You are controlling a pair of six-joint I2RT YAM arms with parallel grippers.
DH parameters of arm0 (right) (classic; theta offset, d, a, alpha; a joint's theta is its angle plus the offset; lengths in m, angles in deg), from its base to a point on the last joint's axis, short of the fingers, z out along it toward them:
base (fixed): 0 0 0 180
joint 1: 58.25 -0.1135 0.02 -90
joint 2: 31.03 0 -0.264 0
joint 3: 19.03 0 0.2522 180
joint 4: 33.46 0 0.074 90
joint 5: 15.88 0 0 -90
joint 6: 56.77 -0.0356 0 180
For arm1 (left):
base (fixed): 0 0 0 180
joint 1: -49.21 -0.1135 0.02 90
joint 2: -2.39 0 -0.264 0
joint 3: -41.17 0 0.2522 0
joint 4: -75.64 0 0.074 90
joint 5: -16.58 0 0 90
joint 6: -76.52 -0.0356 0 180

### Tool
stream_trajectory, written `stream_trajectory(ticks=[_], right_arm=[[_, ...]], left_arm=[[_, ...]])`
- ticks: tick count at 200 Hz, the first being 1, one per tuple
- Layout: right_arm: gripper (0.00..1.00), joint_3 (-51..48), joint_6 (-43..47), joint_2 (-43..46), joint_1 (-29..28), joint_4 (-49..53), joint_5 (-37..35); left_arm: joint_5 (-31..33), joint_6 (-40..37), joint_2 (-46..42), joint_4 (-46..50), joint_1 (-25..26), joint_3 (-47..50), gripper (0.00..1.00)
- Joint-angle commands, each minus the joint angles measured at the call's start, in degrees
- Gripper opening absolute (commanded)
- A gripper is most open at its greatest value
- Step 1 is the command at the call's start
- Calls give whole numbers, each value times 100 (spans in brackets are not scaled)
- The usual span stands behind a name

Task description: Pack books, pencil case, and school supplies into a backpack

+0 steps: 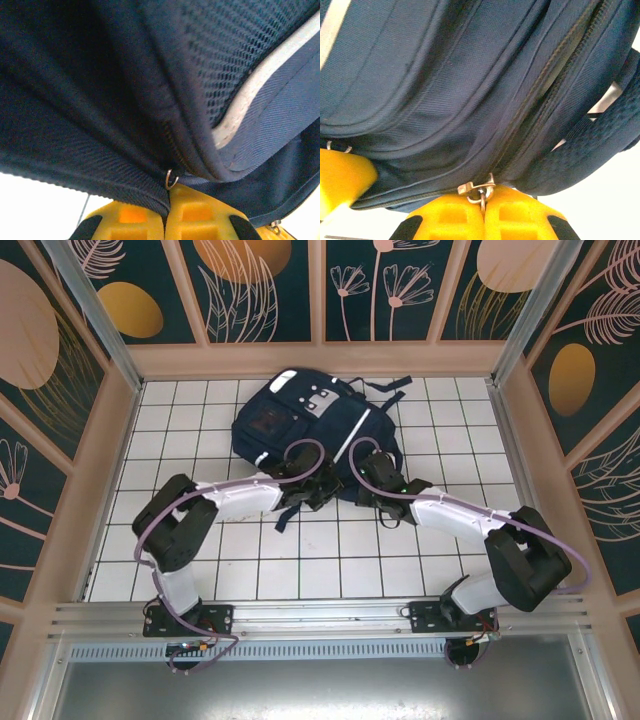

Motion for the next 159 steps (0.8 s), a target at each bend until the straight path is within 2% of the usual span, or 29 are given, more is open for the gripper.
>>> stream_trajectory(ticks=[1,36,68,97,132,159], right_arm=[[0,6,-14,38,65,226,-364],[0,91,-40,-54,55,322,-414],[0,248,-57,-244,-6,356,-452],[0,562,-71,-555,-144,383,-489],[0,1085,-81,-997,-415,368,-499],[0,1377,-102,-1298,-613,372,-471]], left_arm=[[591,-125,-619,520,-510,647,0],[653,-549,-1287,745,-1155,1320,0],[480,-1198,-1638,871,-1954,1591,0],[238,-1972,-1583,1008,-2729,1525,0],[285,-3013,-1288,1272,-3662,1167,0],[144,-3504,-946,1360,-4187,834,0]])
